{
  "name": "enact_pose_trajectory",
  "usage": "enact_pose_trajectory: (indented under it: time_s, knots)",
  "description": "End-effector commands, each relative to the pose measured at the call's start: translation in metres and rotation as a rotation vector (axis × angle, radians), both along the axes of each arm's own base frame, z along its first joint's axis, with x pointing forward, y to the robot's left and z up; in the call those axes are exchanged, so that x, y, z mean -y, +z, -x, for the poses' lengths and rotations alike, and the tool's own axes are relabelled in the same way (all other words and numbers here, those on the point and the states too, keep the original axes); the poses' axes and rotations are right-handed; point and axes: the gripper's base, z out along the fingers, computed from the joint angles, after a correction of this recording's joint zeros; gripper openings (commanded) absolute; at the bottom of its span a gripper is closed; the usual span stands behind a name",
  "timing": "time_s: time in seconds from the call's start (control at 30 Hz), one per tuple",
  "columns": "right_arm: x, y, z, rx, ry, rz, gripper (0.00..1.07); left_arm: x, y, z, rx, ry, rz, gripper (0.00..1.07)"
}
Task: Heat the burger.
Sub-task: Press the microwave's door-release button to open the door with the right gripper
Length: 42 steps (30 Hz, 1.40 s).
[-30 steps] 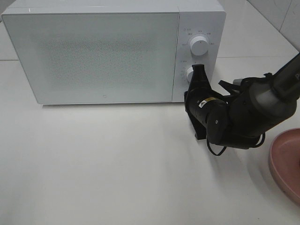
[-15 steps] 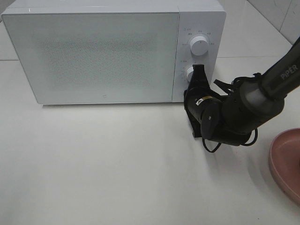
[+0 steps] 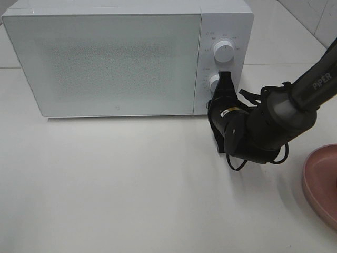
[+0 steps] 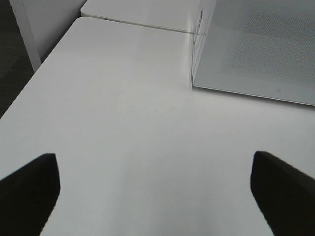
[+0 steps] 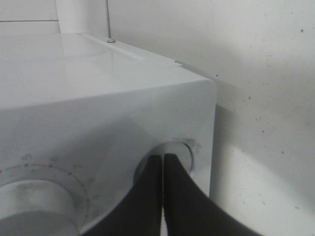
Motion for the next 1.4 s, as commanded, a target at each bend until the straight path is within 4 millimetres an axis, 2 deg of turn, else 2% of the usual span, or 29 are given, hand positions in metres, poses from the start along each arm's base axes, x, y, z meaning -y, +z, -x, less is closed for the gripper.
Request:
enact_pose_trajectory:
  time_s: [0.03,0.3,0.6,0.83,1.4]
  knots:
    - [0.001,0.014,-0.006,0.072,-0.012,0.0,0.0,0.0,0.0,0.002,0.023,-0.006,0.006,0.98]
    - [-0.004,0.02,-0.014,0.098,-0.013,-0.02,0.0,0.0,0.0,0.002,0.023,-0.006,0.006,0.98]
    - [-0.005,0.026,-0.026,0.209,-0.05,-0.015,0.0,0.0,0.0,0.002,0.023,-0.006,0.006,0.98]
    - [0.002,0.046,-0.046,0.349,-0.06,0.03,0.0,0.0,0.0,0.002,0.023,-0.006,0.006,0.98]
    - [0.005,0.046,-0.049,0.343,-0.062,0.031,0.0,0.0,0.0,0.002,0.023,-0.006,0.006,0.98]
